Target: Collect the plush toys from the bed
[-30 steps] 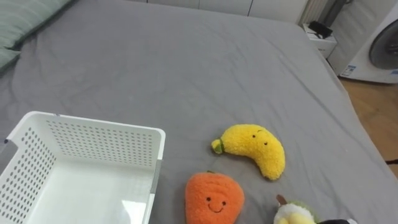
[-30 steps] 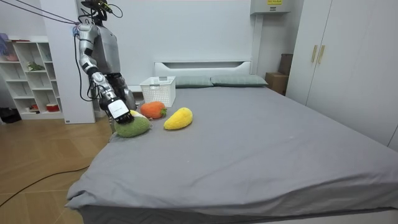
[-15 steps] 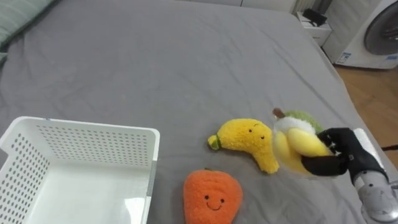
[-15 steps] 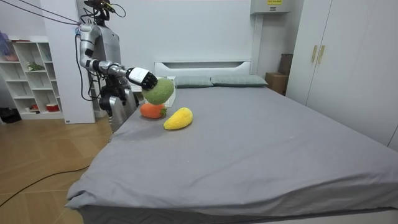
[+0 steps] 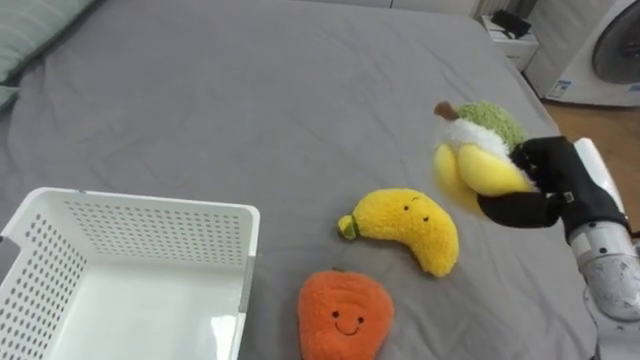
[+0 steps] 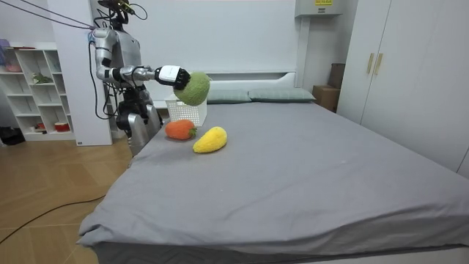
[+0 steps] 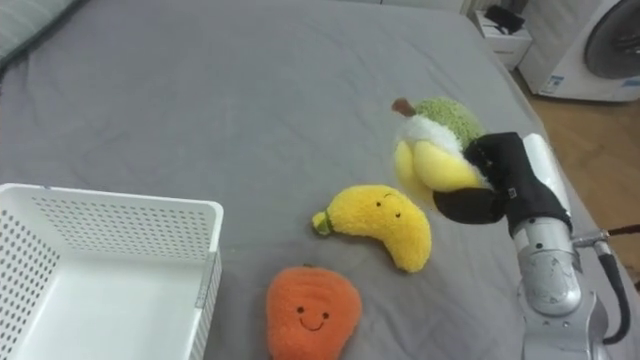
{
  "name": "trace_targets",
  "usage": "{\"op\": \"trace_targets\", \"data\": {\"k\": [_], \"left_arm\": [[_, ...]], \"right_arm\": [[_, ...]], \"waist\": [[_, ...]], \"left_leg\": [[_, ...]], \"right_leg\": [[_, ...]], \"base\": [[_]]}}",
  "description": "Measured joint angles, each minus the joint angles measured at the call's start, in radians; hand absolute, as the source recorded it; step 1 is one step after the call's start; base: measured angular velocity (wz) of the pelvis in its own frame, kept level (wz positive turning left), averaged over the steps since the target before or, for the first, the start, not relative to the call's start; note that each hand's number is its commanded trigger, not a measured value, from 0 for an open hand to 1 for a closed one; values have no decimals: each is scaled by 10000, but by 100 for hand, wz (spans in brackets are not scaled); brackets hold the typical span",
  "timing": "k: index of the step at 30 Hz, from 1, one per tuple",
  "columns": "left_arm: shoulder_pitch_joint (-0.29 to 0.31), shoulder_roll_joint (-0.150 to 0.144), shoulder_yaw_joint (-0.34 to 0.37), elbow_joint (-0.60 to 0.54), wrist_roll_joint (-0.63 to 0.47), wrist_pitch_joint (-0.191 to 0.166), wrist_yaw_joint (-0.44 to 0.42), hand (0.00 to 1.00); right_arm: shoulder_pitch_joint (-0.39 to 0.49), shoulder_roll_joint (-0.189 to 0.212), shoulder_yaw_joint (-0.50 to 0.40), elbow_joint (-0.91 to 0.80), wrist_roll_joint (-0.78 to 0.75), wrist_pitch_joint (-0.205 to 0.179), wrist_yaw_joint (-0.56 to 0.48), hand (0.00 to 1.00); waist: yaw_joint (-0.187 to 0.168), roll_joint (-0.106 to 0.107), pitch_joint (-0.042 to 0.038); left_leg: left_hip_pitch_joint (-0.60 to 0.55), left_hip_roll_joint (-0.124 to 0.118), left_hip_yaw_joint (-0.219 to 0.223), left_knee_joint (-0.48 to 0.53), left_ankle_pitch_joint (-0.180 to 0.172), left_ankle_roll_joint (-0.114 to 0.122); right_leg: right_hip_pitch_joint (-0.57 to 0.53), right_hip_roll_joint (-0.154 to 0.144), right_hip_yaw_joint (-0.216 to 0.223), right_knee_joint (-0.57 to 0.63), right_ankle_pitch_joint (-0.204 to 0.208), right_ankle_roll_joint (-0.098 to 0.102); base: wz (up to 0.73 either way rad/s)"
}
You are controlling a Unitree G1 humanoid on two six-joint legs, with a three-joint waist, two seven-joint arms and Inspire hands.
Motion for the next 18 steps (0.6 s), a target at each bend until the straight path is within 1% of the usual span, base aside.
{"op": "trace_targets", "data": {"k": [2, 3, 4, 6, 7, 9, 10, 11, 13, 14, 16, 18], "left_arm": [[-22, 8, 15, 21, 85, 0, -2, 0], [-89, 28, 3, 9, 76, -9, -4, 0], [-113, 44, -4, 4, 67, -30, -8, 0], [-237, 86, 2, 2, 76, -39, -51, 0], [-252, 87, -2, 2, 72, -36, -52, 0], [-237, 72, -180, 10, 68, 8, -37, 0], [-235, 62, -295, 8, 65, 19, -23, 0], [-262, 66, -398, 3, 64, 31, -3, 0], [-371, 58, -553, -4, 54, 42, 20, 0], [-384, 64, -598, -4, 55, 39, 25, 0], [-471, 62, -742, 3, 58, 31, 25, 0], [-522, 49, -769, 58, 57, 30, 10, 0]], "right_arm": [[-337, -3, 276, -52, -3, -3, 148, 100], [-483, -24, 409, -63, 57, 6, 144, 100], [-569, -34, 497, -64, 60, 14, 150, 100], [-852, -33, 835, -265, 43, 194, 246, 100], [-949, -33, 925, -292, 36, 216, 309, 100], [-1285, -30, 1349, -298, 62, 284, 487, 100], [-1481, -31, 1587, -299, 71, 365, 551, 100], [-1566, -32, 1712, -298, 90, 382, 568, 100], [-1782, -17, 2183, -301, 68, 385, 653, 100], [-1815, -7, 2317, -301, 31, 386, 678, 100], [-1953, 60, 2814, -302, -96, 402, 881, 100], [-2033, 183, 3035, -302, -96, 418, 1074, 100]], "waist": [[95, -26, 6], [248, -60, 10], [290, -87, 10], [498, -169, 28], [522, -185, 38], [757, -211, 40], [851, -207, 51], [904, -198, 58], [1127, -198, 61], [1208, -194, 63], [1479, -192, 64], [1643, -170, 79]], "left_leg": [[7, -6, -13, 1, 2, 2], [-16, -7, -25, 0, 2, 2], [-28, -8, -52, 0, 2, 2], [-154, -26, -248, 23, 3, 3], [-165, -30, -316, 30, 9, 3], [-146, -31, -428, 46, 14, 1], [-174, -38, -537, 58, 17, 4], [-177, -37, -544, 60, 17, 5], [-254, -41, -606, 71, 21, 9], [-278, -43, -613, 73, 26, 13], [-377, -60, -613, 72, 46, 26], [-414, -86, -665, 72, 55, 38]], "right_leg": [[1, -4, -9, -4, 0, 0], [7, -8, -23, -7, 0, 0], [11, -12, -57, -8, 0, 1], [4, -33, -245, -45, -1, 1], [14, -37, -292, -43, -1, 1], [80, -39, -413, -64, -1, 1], [91, -59, -611, -60, -1, 1], [86, -62, -640, -64, -1, 1], [74, -84, -793, -82, -1, 1], [59, -99, -832, -83, -1, 1], [-46, -146, -843, -75, -1, 2], [-55, -143, -894, -81, -4, 6]], "base": [[0], [4], [10], [22], [22], [21], [21], [15], [10], [9], [0], [9]]}}
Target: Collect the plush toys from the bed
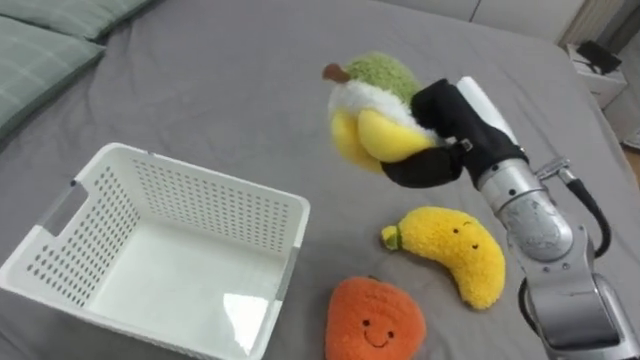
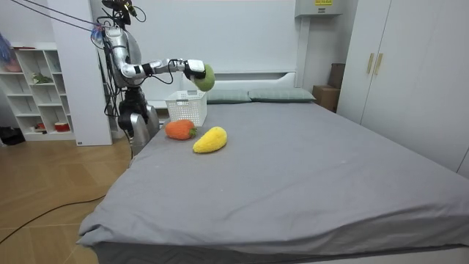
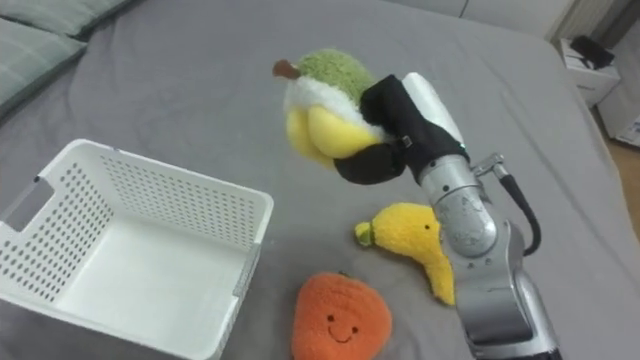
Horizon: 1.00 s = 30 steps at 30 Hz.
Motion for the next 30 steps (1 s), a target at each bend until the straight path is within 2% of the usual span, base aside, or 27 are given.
{"op": "trace_targets", "data": {"k": [3, 5, 9, 11, 14, 16, 17, 18, 20, 21, 23, 24, 25, 30], "left_arm": [[-82, -28, -6, 49, 6, 8, -21, 0], [-158, -32, -27, 50, 4, 26, -44, 0], [-270, -3, -171, 0, 7, 129, -58, 0], [-357, 19, -241, -96, 10, 209, -52, 0], [-570, 88, -473, -148, 4, 226, -38, 0], [-684, 97, -508, -141, -27, 220, -38, 0], [-732, 104, -529, -140, -42, 215, -33, 0], [-774, 122, -581, -141, -56, 213, -29, 0], [-872, 132, -581, -142, -69, 199, -29, 0], [-880, 134, -581, -141, -69, 197, -29, 0], [-877, 113, -585, -141, -71, 198, -30, 0], [-866, 104, -586, -141, -72, 200, -32, 0], [-861, 105, -586, -141, -73, 201, -33, 0], [-877, 87, -595, -148, -72, 203, -28, 0]], "right_arm": [[-190, 37, 290, 0, 15, 19, 241, 100], [-359, 47, 445, 0, -7, 24, 351, 100], [-758, 132, 918, 1, -62, 69, 517, 100], [-906, 194, 1200, 3, -76, 198, 609, 100], [-946, 195, 1699, 62, -193, 332, 778, 100], [-946, 345, 2023, 63, -414, 437, 923, 100], [-945, 429, 2248, 63, -473, 450, 990, 97], [-946, 441, 2461, 63, -484, 450, 1085, 93], [-946, 475, 2683, 63, -488, 450, 1305, 73], [-946, 494, 2800, 63, -513, 450, 1398, 69], [-946, 524, 2883, 72, -527, 455, 1544, 56], [-946, 570, 2892, 80, -527, 460, 1631, 35], [-946, 618, 2893, 81, -521, 462, 1681, 0], [-944, 661, 2914, 207, -574, 466, 1705, 0]], "waist": [[72, 42, 29], [205, 68, 46], [261, 47, 33], [311, -14, -15], [517, -99, -32], [603, -111, -24], [667, -120, -17], [769, -113, -2], [858, -124, 12], [935, -142, 29], [1031, -177, 49], [1047, -185, 55], [1056, -187, 63], [1053, -136, 123]], "left_leg": [[-95, -77, -220, -6, 58, 44], [-107, -89, -227, -6, 64, 54], [-178, -97, -311, 15, 85, 57], [-269, -105, -335, 16, 114, 53], [-296, -108, -363, 20, 137, 45], [-277, -107, -364, 23, 142, 44], [-275, -108, -364, 24, 142, 45], [-278, -108, -366, 25, 142, 45], [-280, -113, -408, 24, 142, 45], [-284, -116, -436, 22, 142, 45], [-320, -125, -459, 16, 145, 45], [-326, -131, -483, -10, 146, 47], [-332, -138, -524, -25, 147, 49], [-363, -180, -620, -24, 164, 72]], "right_leg": [[-9, -65, -255, -21, -5, 8], [-22, -76, -262, -21, -8, 13], [-46, -102, -479, -19, -10, 17], [-174, -110, -494, 7, -11, 18], [-198, -109, -496, 0, -11, 18], [-190, -113, -490, 1, -11, 17], [-185, -112, -488, 1, -11, 18], [-184, -113, -493, 0, -11, 18], [-168, -116, -506, 2, -11, 18], [-163, -123, -524, 3, -11, 18], [-150, -127, -552, 2, -11, 18], [-133, -134, -593, 1, -11, 18], [-116, -141, -649, -1, -11, 18], [-113, -174, -754, -6, -11, 19]], "base": [[17], [3], [7], [5], [0], [0], [0], [0], [5], [5], [4], [8], [9], [5]]}}
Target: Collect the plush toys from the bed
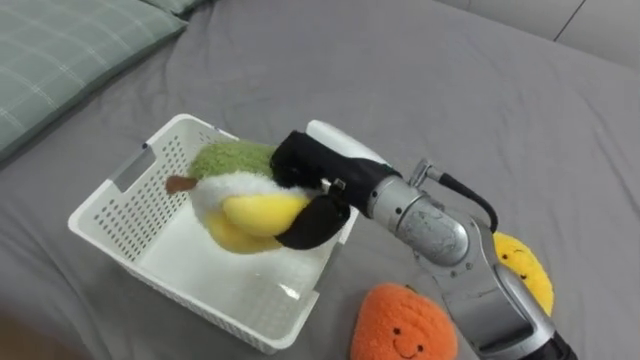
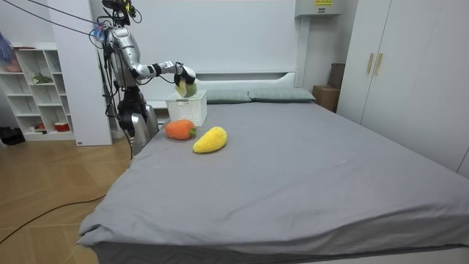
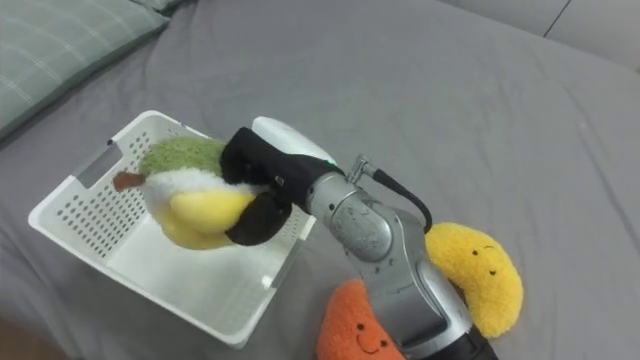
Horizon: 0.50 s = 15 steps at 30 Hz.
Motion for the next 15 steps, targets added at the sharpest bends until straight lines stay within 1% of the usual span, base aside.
{"op": "trace_targets", "data": {"k": [1, 3, 5, 11, 15], "left_arm": [[-4, -3, 0, 0, 1, 0, 6, 0], [-27, -4, 0, 1, 19, 0, 36, 0], [-52, 0, 1, 1, 52, 0, 46, 0], [-143, -9, -1, 0, 67, -9, 268, 0], [-145, -21, 1, -7, 69, -6, 439, 0]], "right_arm": [[2, -1, 11, 9, -6, 6, 19, 0], [2, -9, 15, 10, -64, 18, 70, 0], [1, -13, 12, 10, -80, 19, 69, 0], [8, -47, 10, 10, -87, -15, 35, 0], [50, -52, 10, 10, -115, -14, -19, 0]], "waist": [[-1, 3, 3], [-4, 21, 36], [-24, 31, 43], [-67, 56, 53], [-75, 91, 43]], "left_leg": [[-24, -4, 0, 0, 3, 4], [-74, -14, 1, 2, 18, 10], [-71, -12, 2, 11, 18, 10], [-137, -17, 21, 34, 38, 16], [-136, -17, 21, 33, 38, 16]], "right_leg": [[-24, -4, 1, 2, 0, 0], [-84, -10, 5, 0, 1, 1], [-94, -9, 8, -5, 1, 1], [-225, -21, 12, -1, 0, 1], [-223, -26, 10, -4, 0, 2]], "base": [[0], [0], [0], [0], [0]]}}
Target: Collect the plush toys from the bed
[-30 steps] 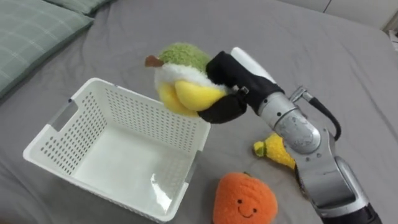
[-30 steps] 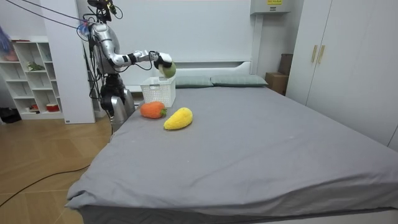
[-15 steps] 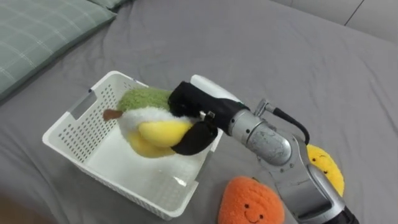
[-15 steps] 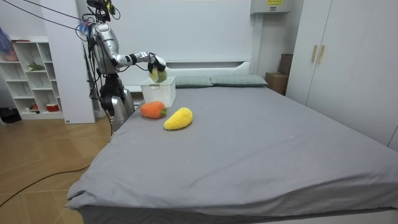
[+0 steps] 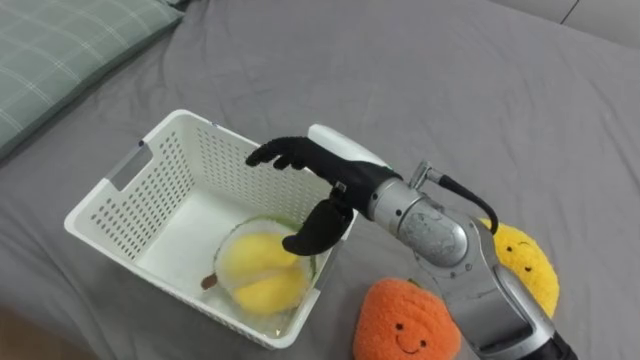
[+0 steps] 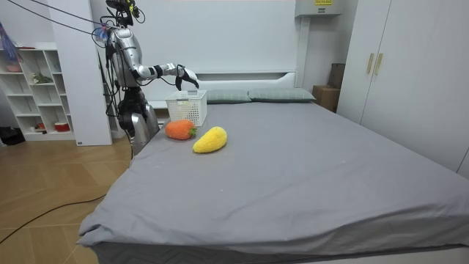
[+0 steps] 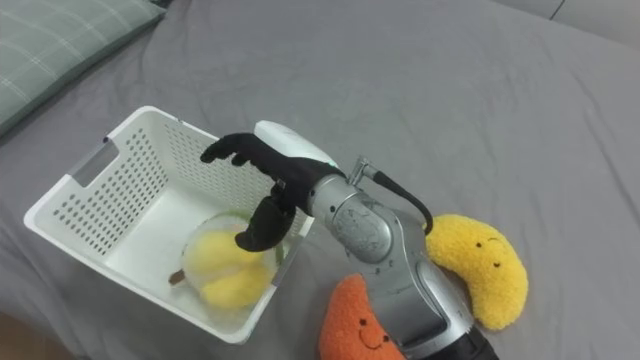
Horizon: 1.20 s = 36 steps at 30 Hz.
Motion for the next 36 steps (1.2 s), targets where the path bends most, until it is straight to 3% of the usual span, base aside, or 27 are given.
{"op": "trace_targets", "data": {"k": [13, 22, 31, 32, 36], "left_arm": [[8, 25, 17, -20, 26, 17, -12, 0], [85, 26, 22, -41, 25, 16, -48, 0], [297, -70, 531, -182, 37, 9, -251, 0], [358, -86, 622, -210, 32, 8, -226, 0], [558, -120, 703, -209, 17, -13, -190, 0]], "right_arm": [[522, -6, -10, -1, -18, -3, -247, 0], [521, 16, -90, -2, -18, -17, -480, 0], [1023, -13, -1633, -117, 40, -37, -934, 0], [1071, -34, -1842, -127, 48, -55, -1010, 0], [1092, -88, -2677, -127, 48, -148, -1443, 0]], "waist": [[-188, 89, -135], [-465, 94, -134], [-588, 86, -141], [-660, 45, -176], [-1014, 59, -185]], "left_leg": [[74, -26, -35, -12, 31, 16], [225, -64, -144, -39, 78, 31], [258, -62, -86, -36, 79, 31], [289, -59, -46, -21, 80, 29], [280, -59, 3, -21, 81, 31]], "right_leg": [[168, -44, -151, 17, -7, 12], [361, -62, -178, 14, -9, 31], [338, -42, -7, 16, -1, 43], [331, -40, 15, 15, -1, 43], [342, -49, -18, 17, 3, 50]], "base": [[0], [3], [-1], [-3], [-3]]}}
